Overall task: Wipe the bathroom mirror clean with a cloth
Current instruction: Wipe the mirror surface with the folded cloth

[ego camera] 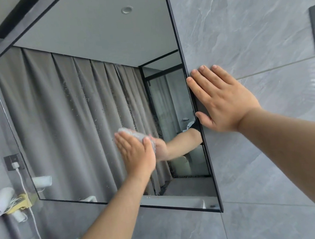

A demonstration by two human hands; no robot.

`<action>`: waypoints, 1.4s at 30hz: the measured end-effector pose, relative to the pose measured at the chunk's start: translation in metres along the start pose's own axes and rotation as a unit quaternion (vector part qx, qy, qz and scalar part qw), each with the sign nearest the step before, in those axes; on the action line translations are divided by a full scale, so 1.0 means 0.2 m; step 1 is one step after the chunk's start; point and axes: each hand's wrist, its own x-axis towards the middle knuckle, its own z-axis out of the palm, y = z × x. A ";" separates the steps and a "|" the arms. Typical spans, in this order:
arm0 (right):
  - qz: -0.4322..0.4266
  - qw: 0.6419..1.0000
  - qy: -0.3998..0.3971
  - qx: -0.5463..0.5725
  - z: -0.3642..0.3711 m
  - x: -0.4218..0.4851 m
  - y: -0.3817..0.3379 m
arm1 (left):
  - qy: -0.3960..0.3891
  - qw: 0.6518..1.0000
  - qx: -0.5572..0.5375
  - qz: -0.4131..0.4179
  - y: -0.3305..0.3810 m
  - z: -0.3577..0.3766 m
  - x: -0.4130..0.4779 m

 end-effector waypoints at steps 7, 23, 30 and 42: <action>0.000 1.000 -0.009 -0.004 -0.01 0.00 0.00 | 0.073 0.995 0.003 0.065 0.21 -0.07 0.28; 0.001 1.000 -0.008 0.005 0.00 0.00 0.00 | 0.022 0.948 -0.142 -0.284 -0.54 0.21 -0.33; -0.001 1.000 0.001 0.006 0.00 0.00 0.00 | 0.022 0.936 -0.164 -0.310 -0.57 0.24 -0.42; 0.000 1.000 -0.001 -0.002 0.00 0.00 -0.01 | 0.018 0.977 -0.111 -0.179 -0.37 0.20 -0.32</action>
